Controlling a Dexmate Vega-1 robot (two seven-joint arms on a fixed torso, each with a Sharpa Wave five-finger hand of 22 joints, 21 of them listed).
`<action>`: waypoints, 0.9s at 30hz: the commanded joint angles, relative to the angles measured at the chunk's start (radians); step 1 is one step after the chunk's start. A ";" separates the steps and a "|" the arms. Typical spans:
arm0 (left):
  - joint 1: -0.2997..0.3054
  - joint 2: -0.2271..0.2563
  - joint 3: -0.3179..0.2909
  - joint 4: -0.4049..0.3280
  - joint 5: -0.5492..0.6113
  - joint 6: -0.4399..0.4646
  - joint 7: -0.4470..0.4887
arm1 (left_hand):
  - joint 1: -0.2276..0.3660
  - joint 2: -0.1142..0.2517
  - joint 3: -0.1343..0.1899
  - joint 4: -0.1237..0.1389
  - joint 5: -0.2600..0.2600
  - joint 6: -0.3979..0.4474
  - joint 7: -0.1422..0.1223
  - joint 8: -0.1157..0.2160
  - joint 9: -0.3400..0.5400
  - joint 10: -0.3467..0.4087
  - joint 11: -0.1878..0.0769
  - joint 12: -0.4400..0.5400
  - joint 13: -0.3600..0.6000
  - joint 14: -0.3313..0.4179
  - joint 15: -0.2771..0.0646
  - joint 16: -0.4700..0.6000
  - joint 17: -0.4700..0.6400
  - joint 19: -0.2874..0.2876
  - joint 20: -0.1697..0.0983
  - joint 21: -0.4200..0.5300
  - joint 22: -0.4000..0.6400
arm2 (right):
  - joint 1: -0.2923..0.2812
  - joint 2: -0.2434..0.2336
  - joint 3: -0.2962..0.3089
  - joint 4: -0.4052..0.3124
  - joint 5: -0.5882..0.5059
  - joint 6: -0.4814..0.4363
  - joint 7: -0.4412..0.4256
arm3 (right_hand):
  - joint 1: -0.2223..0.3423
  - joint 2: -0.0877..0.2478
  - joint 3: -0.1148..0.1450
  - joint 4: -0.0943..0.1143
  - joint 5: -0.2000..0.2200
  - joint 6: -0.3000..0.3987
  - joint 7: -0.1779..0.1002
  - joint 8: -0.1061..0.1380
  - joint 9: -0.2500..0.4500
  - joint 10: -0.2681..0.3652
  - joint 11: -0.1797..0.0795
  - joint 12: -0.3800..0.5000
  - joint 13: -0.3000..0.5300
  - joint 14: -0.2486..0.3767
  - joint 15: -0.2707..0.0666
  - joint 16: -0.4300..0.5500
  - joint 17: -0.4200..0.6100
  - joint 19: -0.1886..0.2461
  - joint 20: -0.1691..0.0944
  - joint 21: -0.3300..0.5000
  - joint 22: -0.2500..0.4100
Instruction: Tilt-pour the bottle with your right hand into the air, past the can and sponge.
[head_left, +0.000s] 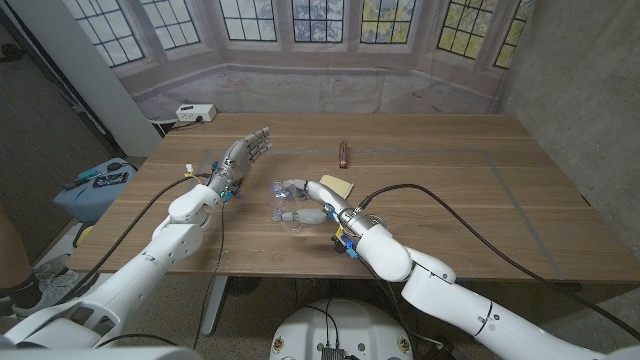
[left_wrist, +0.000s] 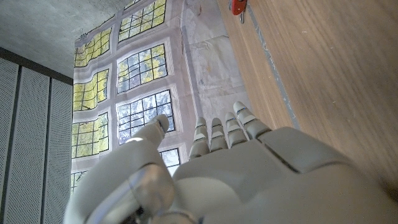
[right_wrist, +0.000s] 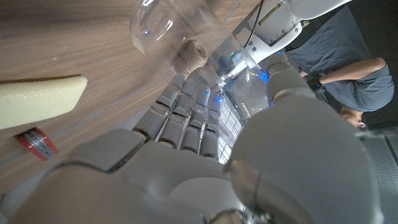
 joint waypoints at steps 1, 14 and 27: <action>0.007 0.000 0.003 -0.023 0.010 0.012 0.024 | 0.012 0.003 0.003 -0.009 0.003 0.010 -0.002 0.005 0.006 0.010 -0.004 0.001 0.006 0.010 0.001 -0.004 0.001 0.014 0.000 -0.001 0.004 | 0.032 -0.004 -0.001 0.021 -0.052 0.017 0.003 | 0.010 0.006 0.003 -0.001 0.001 -0.002 0.000 0.009 0.004 -0.001 0.000 0.010 0.006 0.011 -0.115 0.002 0.003 0.007 -0.026 -0.004 0.003; 0.010 -0.001 0.009 -0.039 0.016 0.025 0.046 | 0.014 0.004 0.002 -0.010 0.003 0.011 -0.001 0.004 0.006 0.011 -0.003 0.001 0.006 0.010 0.001 -0.005 0.001 0.016 -0.001 -0.005 0.004 | 0.058 -0.024 0.007 0.011 -0.117 0.006 0.024 | 0.003 0.006 0.004 0.005 0.000 -0.009 0.003 0.010 0.005 -0.007 0.000 0.013 0.013 0.009 -0.112 -0.003 0.011 0.006 -0.026 -0.006 0.003; -0.002 -0.006 0.021 -0.043 0.028 0.032 0.048 | 0.015 0.004 0.000 -0.010 0.003 0.012 -0.002 0.004 0.006 0.011 -0.003 0.000 0.006 0.011 0.002 -0.005 0.002 0.017 -0.001 -0.008 0.004 | 0.047 -0.041 0.000 -0.011 -0.263 -0.016 -0.016 | 0.006 0.007 0.006 0.005 -0.001 -0.009 0.001 0.013 0.006 -0.008 0.000 0.016 0.019 0.013 -0.115 -0.004 0.019 0.009 -0.026 -0.006 0.003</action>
